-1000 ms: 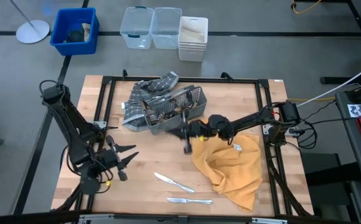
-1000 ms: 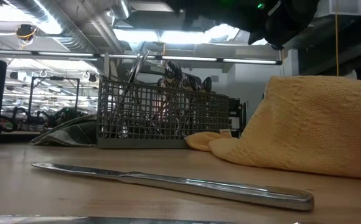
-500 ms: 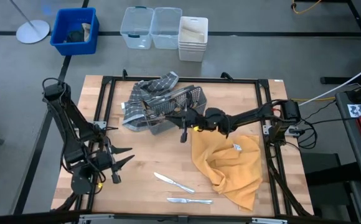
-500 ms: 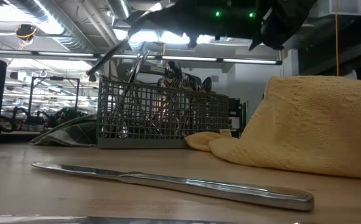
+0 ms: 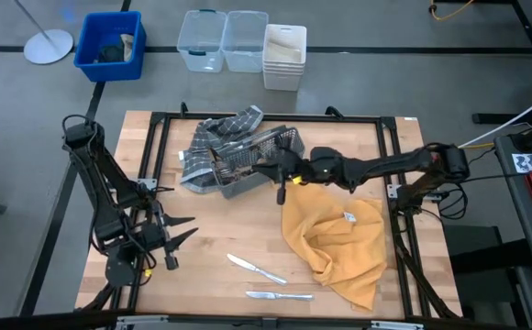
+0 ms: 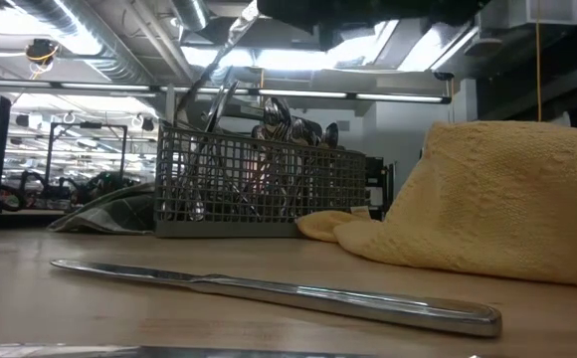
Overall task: Sort silverware
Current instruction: Put the silver knife into the gray silverware basket
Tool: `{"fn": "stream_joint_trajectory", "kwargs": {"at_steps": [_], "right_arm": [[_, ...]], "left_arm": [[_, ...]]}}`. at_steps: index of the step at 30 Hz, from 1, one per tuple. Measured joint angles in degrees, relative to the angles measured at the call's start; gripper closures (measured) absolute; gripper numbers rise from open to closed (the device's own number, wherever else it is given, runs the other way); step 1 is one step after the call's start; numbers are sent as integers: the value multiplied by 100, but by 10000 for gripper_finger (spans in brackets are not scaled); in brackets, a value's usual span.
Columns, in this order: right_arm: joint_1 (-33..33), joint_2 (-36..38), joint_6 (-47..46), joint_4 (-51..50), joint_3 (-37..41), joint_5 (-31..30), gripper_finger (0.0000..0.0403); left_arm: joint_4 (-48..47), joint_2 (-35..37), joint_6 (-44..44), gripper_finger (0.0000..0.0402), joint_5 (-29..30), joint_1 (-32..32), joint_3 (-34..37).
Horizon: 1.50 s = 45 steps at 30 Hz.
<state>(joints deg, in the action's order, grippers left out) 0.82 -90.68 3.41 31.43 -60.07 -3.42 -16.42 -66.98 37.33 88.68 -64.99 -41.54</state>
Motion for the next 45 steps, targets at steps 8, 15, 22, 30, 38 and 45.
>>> {"fn": "stream_joint_trajectory", "kwargs": {"at_steps": [8, 15, 22, 30, 38, 45], "right_arm": [[-3, -214, -39, -1473, -893, -36, 402], [-2, -218, -186, -1710, -957, -50, 402], [-4, -218, -205, -1623, -957, -50, 402], [-4, -224, -168, -2244, -1518, -48, 402], [-4, -223, -165, -2617, -1853, -46, 402], [-4, -223, -164, -2648, -1860, -46, 402]], "left_arm": [[-116, 0, 138, 282, 2, 66, 0], [-133, -2, 165, 282, 0, 66, 0], [-147, -2, 167, 282, 0, 66, 0], [-145, -2, 167, 282, 2, 66, 0], [-145, -2, 167, 282, 1, 66, 0], [-147, -2, 167, 282, 0, 66, 0]]}}
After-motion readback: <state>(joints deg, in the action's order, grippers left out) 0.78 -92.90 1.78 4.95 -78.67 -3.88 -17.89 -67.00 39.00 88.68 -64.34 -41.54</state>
